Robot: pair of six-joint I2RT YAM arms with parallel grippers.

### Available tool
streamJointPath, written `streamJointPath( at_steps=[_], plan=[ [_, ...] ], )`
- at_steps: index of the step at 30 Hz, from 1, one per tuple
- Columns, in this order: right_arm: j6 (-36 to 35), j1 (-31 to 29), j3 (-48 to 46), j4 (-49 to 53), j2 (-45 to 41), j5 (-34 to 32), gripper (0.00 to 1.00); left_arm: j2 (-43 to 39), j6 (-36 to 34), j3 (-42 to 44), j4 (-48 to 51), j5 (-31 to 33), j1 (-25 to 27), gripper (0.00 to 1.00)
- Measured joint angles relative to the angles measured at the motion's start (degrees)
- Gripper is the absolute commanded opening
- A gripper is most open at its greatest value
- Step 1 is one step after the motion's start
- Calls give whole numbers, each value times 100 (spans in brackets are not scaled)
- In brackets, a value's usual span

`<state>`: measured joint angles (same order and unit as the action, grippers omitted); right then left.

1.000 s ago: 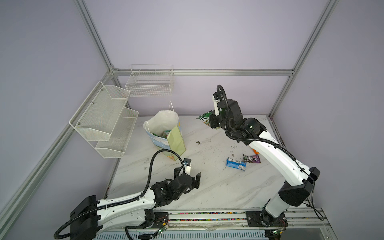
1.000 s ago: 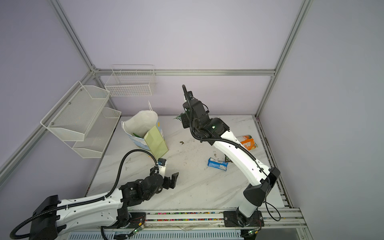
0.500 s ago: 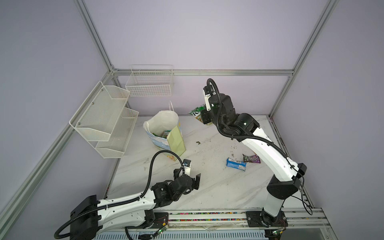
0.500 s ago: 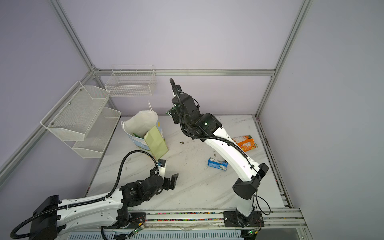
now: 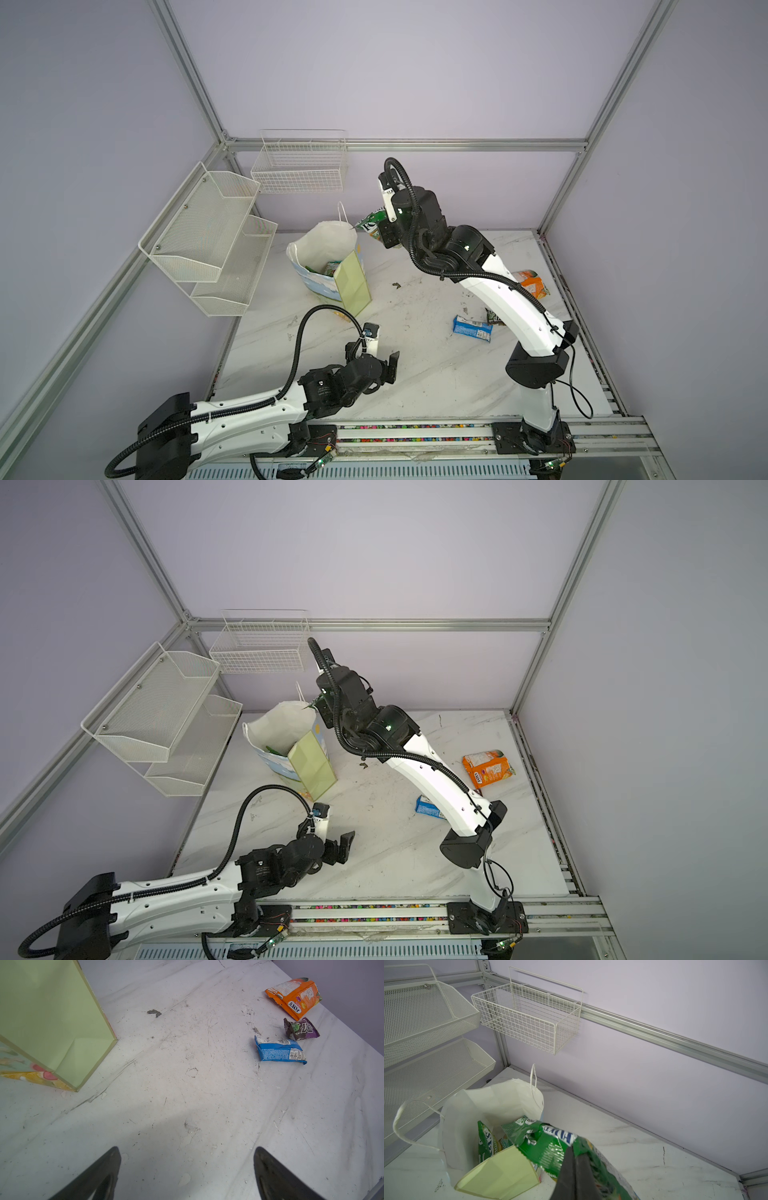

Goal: Place the snacks into the paper bag
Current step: 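Lower the green chips bag into the paper bag's opening with the right gripper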

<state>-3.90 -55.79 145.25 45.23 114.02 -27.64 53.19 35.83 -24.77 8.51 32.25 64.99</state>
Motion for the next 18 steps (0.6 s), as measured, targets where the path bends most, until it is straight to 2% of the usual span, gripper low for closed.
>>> streamJointPath(
  at_steps=[6, 18],
  plan=[
    [-55, -151, 50, -107, 2, 136, 0, -22, 59, 2, 17, 7, 39, 97],
    [-42, -210, 125, -636, 2, 828, 0, -39, 63, 4, 35, 26, 105, 97]
  ],
)
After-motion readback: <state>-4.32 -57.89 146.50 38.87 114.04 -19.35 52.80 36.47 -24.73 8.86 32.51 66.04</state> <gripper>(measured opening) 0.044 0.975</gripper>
